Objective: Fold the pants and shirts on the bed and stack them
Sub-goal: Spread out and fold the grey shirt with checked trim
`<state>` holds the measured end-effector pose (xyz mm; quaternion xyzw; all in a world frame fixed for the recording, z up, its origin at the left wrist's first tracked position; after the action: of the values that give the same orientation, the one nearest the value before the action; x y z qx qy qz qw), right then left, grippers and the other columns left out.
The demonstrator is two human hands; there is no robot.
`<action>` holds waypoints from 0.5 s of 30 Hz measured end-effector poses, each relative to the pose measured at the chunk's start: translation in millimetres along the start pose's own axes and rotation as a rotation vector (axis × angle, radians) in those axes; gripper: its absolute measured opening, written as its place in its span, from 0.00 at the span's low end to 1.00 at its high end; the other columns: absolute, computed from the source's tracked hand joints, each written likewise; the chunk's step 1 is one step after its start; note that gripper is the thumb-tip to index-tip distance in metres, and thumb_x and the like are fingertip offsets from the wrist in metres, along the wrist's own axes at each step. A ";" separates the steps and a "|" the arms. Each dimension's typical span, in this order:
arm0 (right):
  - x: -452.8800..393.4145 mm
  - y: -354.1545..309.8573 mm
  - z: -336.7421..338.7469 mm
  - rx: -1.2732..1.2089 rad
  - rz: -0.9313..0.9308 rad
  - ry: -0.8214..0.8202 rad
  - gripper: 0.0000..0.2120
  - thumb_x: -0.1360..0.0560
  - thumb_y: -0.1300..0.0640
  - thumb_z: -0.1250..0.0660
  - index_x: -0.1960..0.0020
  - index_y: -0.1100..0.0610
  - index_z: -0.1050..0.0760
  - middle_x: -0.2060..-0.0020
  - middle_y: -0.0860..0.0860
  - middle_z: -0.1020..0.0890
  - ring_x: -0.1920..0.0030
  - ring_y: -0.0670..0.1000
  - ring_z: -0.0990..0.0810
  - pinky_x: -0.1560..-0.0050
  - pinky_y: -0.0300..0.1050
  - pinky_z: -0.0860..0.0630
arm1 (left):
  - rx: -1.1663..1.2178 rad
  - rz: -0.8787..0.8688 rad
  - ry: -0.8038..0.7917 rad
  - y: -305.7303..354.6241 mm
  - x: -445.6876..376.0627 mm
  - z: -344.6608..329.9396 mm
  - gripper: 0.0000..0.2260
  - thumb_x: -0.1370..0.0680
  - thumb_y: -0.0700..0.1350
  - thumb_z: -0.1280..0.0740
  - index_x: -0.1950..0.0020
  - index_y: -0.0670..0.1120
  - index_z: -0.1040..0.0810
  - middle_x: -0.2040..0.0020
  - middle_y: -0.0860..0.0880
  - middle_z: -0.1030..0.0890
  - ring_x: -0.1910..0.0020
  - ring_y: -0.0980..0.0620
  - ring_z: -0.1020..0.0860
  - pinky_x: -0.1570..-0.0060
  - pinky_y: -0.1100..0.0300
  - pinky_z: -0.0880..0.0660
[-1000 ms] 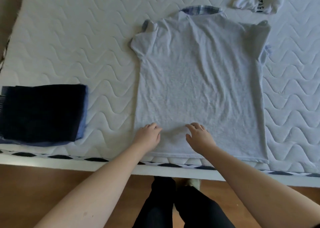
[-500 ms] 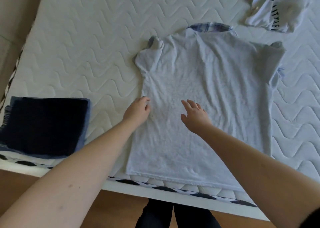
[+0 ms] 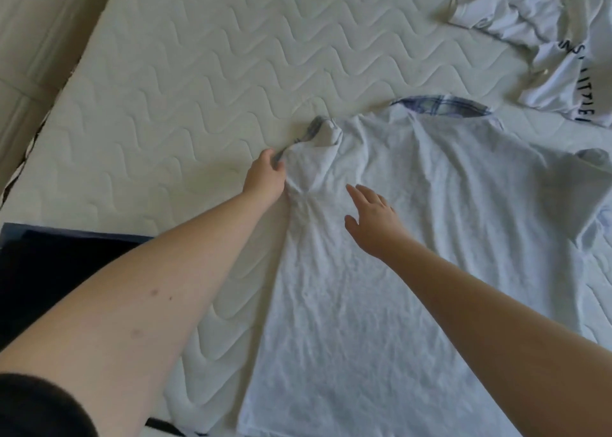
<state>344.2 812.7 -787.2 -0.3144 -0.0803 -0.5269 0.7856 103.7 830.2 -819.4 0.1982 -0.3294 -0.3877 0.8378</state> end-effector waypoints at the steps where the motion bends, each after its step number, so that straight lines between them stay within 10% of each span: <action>1: -11.0 -5.0 0.5 -0.004 0.006 0.003 0.30 0.18 0.51 0.44 0.20 0.50 0.52 0.21 0.51 0.46 0.22 0.55 0.46 0.24 0.56 0.44 | -0.006 -0.013 0.004 3.4 -12.1 -0.4 0.19 0.18 0.50 0.41 0.29 0.45 0.31 0.32 0.43 0.25 0.35 0.43 0.26 0.40 0.56 0.31; 6: -64.1 -22.3 7.9 -0.062 0.008 0.066 0.32 0.20 0.60 0.45 0.20 0.53 0.53 0.20 0.50 0.49 0.22 0.52 0.49 0.24 0.53 0.46 | 0.021 -0.087 -0.048 33.0 -59.0 -13.9 0.16 0.19 0.51 0.39 0.35 0.46 0.25 0.37 0.45 0.21 0.37 0.46 0.24 0.44 0.61 0.32; 11: -112.9 -11.8 17.4 -0.080 -0.069 0.148 0.36 0.23 0.67 0.48 0.19 0.53 0.58 0.20 0.49 0.53 0.21 0.49 0.53 0.23 0.49 0.52 | -0.012 -0.125 -0.230 60.3 -88.9 -36.8 0.33 0.26 0.58 0.30 0.25 0.49 0.37 0.35 0.46 0.24 0.36 0.46 0.26 0.38 0.57 0.30; 15: -133.9 2.7 8.0 -0.077 -0.129 0.103 0.34 0.19 0.55 0.46 0.20 0.55 0.60 0.20 0.50 0.54 0.21 0.50 0.55 0.23 0.51 0.52 | -0.075 -0.213 -0.353 62.5 -91.1 -50.2 0.14 0.27 0.53 0.26 0.48 0.47 0.23 0.60 0.52 0.22 0.54 0.50 0.23 0.64 0.68 0.32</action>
<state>290.3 922.1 -843.2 -0.3110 -0.0395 -0.5946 0.7404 127.6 943.9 -854.3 0.1295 -0.4335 -0.5146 0.7283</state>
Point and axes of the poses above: each hand's wrist, its own x-axis away from the middle knuckle, its own z-axis out of the back of the hand, y = z × x, the point moved 5 cm from there along -x, towards the middle knuckle
